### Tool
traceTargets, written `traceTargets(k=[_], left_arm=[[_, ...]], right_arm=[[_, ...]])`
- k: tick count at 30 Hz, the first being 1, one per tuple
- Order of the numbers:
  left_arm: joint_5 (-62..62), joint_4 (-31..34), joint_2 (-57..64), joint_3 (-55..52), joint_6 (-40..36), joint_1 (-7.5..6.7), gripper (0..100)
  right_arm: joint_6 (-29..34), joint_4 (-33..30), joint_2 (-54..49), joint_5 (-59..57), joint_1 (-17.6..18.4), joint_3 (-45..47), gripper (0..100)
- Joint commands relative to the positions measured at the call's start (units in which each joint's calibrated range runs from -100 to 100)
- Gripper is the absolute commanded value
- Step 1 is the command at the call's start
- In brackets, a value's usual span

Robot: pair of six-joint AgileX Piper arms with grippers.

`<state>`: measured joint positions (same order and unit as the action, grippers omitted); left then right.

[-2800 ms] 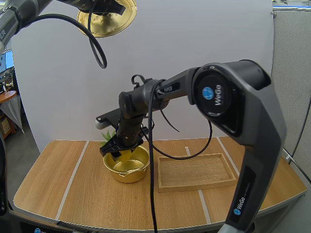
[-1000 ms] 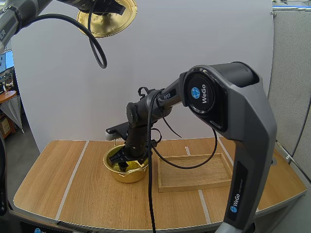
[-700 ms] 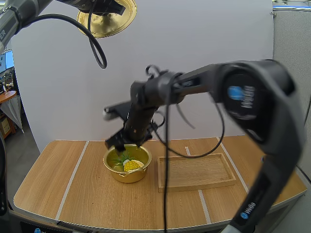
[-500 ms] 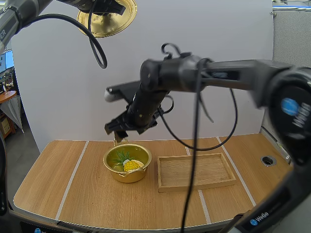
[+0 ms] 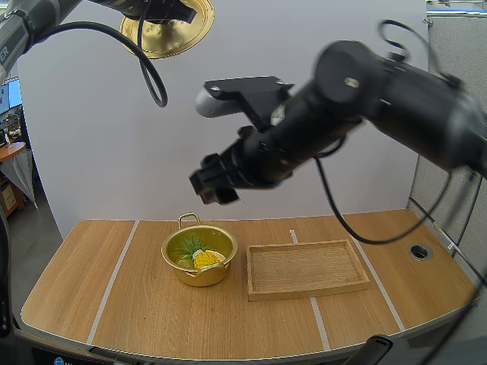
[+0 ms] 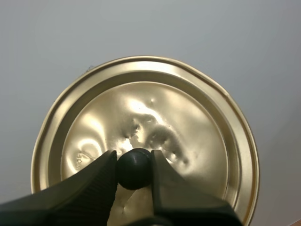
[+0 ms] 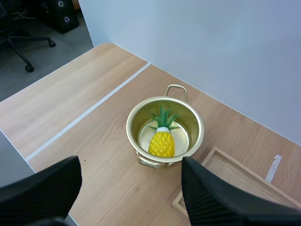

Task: Open the pot, put the pineapple inside, and close it

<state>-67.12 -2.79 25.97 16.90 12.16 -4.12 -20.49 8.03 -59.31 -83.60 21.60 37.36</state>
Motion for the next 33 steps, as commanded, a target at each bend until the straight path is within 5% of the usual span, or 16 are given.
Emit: traceTargets(k=[1,17,18,21,22,33], left_arm=[[1.6,0.5,0.2,0.6,-0.1,-0.21,0],[1.6,0.5,0.2,0.6,-0.1,-0.21,0],[1.6,0.5,0.2,0.6,-0.1,-0.21,0],[1.6,0.5,0.2,0.6,-0.1,-0.21,0],[1.6,0.5,0.2,0.6,-0.1,-0.21,0],[1.6,0.5,0.2,0.6,-0.1,-0.21,0]], right_arm=[[0.5,-1.4,-6.3,-2.5,-0.2,3.7,100],[4.7,-8.0,-21.9,-11.1,-1.2,13.0,100],[4.7,-7.6,-22.3,-11.7,-1.4,13.0,84],[4.7,-6.2,-23.1,-12.7,-2.2,13.6,11],[4.7,-6.2,-23.3,-12.9,-2.5,13.7,0],[4.7,-2.0,-25.7,-13.3,-7.3,13.9,0]])
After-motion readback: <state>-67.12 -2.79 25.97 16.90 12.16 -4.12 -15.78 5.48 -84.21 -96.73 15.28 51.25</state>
